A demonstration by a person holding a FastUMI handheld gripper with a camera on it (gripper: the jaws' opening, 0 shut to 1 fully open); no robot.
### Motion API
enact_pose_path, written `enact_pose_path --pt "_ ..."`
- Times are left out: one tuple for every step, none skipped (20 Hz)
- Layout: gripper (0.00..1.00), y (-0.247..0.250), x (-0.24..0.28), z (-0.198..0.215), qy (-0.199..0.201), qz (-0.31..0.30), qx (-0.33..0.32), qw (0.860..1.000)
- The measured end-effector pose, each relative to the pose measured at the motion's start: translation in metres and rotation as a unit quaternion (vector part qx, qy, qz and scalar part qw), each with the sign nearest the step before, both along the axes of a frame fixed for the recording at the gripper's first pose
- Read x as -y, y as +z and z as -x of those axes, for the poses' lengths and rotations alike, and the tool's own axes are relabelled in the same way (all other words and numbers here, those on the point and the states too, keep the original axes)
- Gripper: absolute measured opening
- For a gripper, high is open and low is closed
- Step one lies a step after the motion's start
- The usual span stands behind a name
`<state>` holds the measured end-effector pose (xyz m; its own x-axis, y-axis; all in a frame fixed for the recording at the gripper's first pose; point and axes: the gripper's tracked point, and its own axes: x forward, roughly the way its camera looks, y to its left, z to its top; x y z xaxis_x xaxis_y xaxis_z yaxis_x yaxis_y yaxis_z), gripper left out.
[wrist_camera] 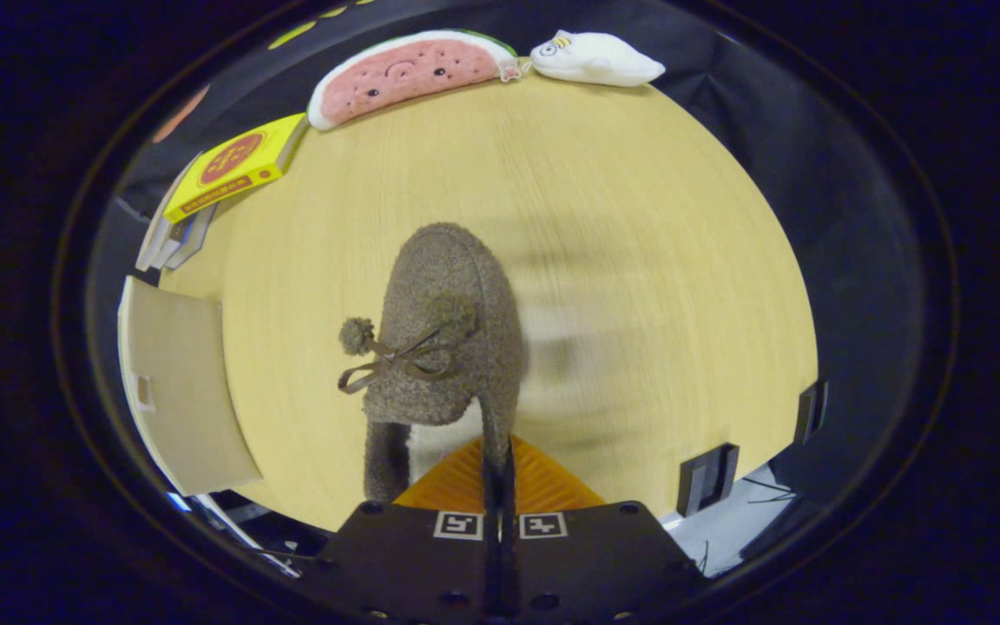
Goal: Open the storage box then place both shoes into the box .Put the left shoe in first, then the right shoe, with the right side of both shoes facing outward in a uniform manner.
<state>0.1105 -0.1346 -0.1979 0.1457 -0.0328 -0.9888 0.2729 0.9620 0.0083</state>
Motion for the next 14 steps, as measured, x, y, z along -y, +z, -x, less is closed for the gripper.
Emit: enact_pose_path --pt "0.01 0.008 -0.004 0.001 0.0 -0.004 0.003 1.0" --pt "0.01 0.017 -0.008 0.002 0.003 -0.006 0.008 1.0" --pt "0.01 0.027 -0.013 0.002 0.006 -0.005 0.014 1.0" --pt "0.01 0.038 -0.018 0.003 0.008 -0.005 0.021 1.0" --pt "0.01 0.048 -0.025 0.002 0.011 -0.005 0.027 1.0" --pt "0.01 0.059 -0.033 0.002 0.014 -0.009 0.032 0.999" --pt "0.01 0.071 -0.044 0.003 0.019 -0.018 0.038 0.999" --pt "0.01 0.082 -0.056 0.003 0.022 -0.029 0.045 0.998" --pt "0.01 0.094 -0.067 0.003 0.025 -0.04 0.053 0.997" --pt "0.01 0.105 -0.08 0.003 0.027 -0.051 0.059 0.997" --pt "0.01 0.116 -0.092 0.003 0.029 -0.06 0.066 0.996" --pt "0.01 0.127 -0.104 0.002 0.032 -0.064 0.073 0.995" --pt "0.01 0.139 -0.115 0.001 0.036 -0.066 0.083 0.994" --pt "0.01 0.15 -0.128 -0.002 0.042 -0.064 0.093 0.993"
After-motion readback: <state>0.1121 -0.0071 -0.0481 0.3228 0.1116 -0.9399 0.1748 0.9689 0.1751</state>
